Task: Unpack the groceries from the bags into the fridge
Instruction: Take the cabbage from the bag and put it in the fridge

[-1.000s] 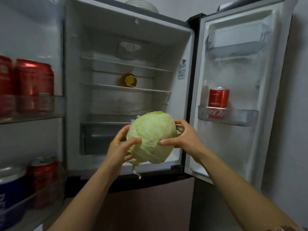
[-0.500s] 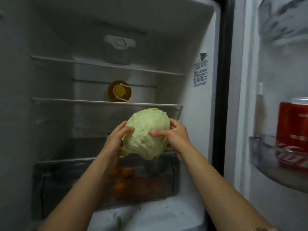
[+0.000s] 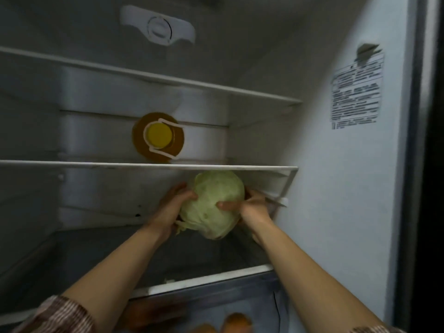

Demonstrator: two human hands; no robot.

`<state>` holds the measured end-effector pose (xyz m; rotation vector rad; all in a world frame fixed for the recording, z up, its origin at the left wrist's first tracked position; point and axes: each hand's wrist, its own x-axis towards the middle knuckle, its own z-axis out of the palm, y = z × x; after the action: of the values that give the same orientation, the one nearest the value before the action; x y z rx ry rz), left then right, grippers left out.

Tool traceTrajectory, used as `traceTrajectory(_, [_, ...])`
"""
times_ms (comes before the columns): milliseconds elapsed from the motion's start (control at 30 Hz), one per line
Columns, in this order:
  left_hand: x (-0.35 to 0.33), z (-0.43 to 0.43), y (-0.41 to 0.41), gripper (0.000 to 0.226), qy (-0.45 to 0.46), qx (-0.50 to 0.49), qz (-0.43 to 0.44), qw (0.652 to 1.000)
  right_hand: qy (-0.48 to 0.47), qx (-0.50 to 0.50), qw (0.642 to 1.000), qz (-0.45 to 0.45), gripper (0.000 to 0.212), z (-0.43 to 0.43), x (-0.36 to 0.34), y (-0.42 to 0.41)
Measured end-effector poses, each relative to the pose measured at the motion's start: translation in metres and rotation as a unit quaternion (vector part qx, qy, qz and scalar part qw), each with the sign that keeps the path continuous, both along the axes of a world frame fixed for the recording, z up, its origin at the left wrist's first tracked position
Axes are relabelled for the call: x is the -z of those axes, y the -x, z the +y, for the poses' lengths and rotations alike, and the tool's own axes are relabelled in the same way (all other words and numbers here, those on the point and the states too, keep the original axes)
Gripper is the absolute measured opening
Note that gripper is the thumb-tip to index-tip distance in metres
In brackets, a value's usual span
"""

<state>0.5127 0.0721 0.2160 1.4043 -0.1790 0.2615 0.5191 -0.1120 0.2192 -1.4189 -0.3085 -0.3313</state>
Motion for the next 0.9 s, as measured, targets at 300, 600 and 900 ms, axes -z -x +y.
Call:
traceTrajectory(300, [0.008, 0.003, -0.037, 0.055, -0.097, -0.057, -0.001, 0.994, 0.075, 0.036, 0.996, -0.018, 0.075, 0.000, 0.016, -0.054])
traceTrajectory(600, [0.015, 0.016, -0.038, 0.036, -0.209, -0.185, -0.014, 0.960, 0.389, 0.096, 0.915, -0.051, 0.078, 0.015, 0.022, -0.037])
traceTrajectory(900, [0.011, 0.006, -0.007, 0.043, -0.300, -0.203, -0.012, 0.932, 0.375, 0.106, 0.919, -0.061, 0.057, 0.012, 0.026, -0.004])
